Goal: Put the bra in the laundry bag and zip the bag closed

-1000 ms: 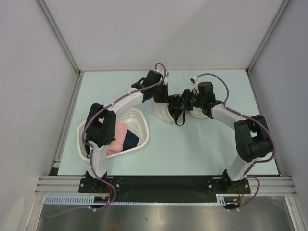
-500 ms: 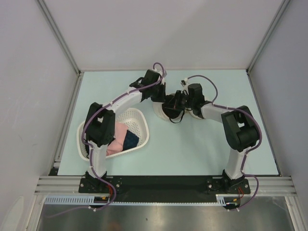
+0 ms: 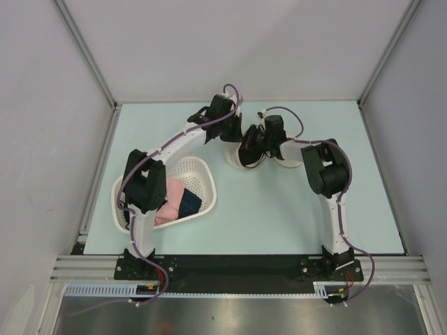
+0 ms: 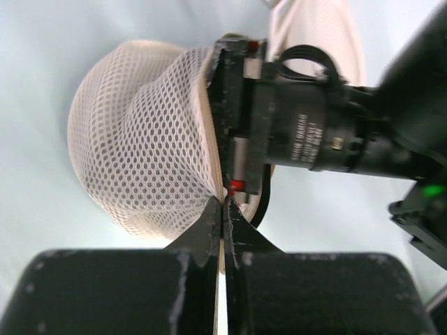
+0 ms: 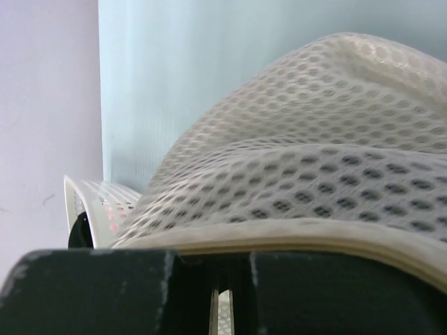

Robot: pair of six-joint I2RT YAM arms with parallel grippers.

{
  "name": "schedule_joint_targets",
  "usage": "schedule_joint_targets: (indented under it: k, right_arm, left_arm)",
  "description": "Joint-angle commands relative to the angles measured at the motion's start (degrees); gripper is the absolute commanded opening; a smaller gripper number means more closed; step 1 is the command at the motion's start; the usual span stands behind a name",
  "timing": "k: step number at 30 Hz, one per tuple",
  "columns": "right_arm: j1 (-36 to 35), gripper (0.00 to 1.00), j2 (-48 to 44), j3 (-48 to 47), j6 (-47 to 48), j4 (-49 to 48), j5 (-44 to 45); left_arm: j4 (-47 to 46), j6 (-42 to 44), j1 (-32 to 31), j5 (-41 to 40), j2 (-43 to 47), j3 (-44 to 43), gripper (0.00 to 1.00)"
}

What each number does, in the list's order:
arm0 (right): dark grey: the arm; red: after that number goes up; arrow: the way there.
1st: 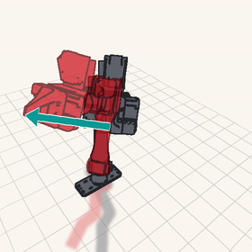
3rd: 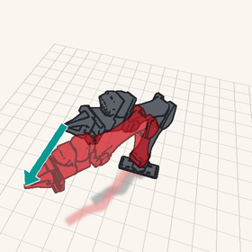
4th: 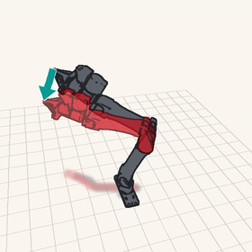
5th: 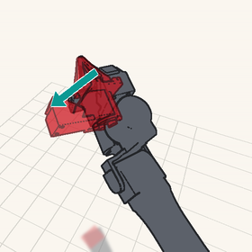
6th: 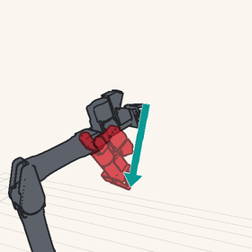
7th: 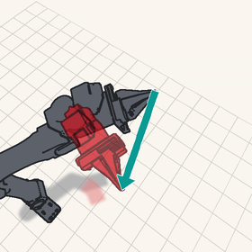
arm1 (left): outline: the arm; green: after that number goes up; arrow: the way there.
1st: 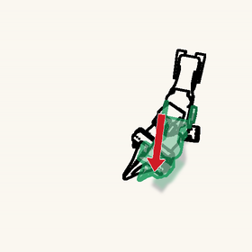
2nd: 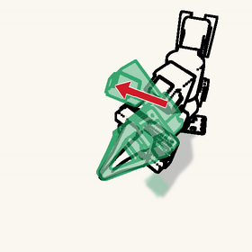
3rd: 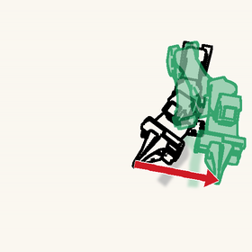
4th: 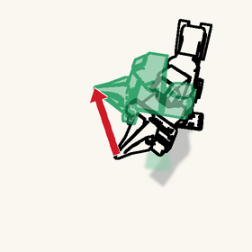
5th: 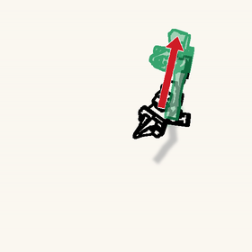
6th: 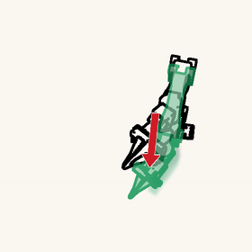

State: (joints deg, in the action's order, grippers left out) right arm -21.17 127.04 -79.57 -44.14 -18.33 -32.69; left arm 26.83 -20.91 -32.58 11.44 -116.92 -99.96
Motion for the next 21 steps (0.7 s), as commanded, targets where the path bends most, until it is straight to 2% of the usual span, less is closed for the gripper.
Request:
schedule_joint_targets:
  k: [1,6,12,14,19,21]
  right_arm:
    - [1.9,0.07,3.4,-9.2,1.2,7.0,0.3]
    - [2.1,0.13,-3.1,-7.2,3.9,12.9,1.0]
    - [2.3,0.3,-9.4,-8.5,10.5,28.9,1.1]
    - [2.4,0.39,-12.5,-6.9,12.1,30.1,2.3]
    - [3.1,0.5,-19.9,-1.8,14.4,33.7,6.4]
    - [3.9,0.57,-24.0,0.5,15.0,34.2,10.6]
  left_arm:
    - [1.2,2.3,-0.9,-1.0,-0.1,-5.7,0.0]
    - [2.2,2.7,-0.2,-0.4,-1.6,-6.7,0.0]
    - [2.0,2.5,1.2,0.2,-1.6,-5.6,0.0]
    - [1.9,2.3,1.4,0.3,-1.6,-5.3,0.0]
    - [1.3,1.8,1.6,1.1,-1.1,-4.1,0.0]
    - [1.2,1.9,1.7,1.3,-0.9,-3.8,0.0]
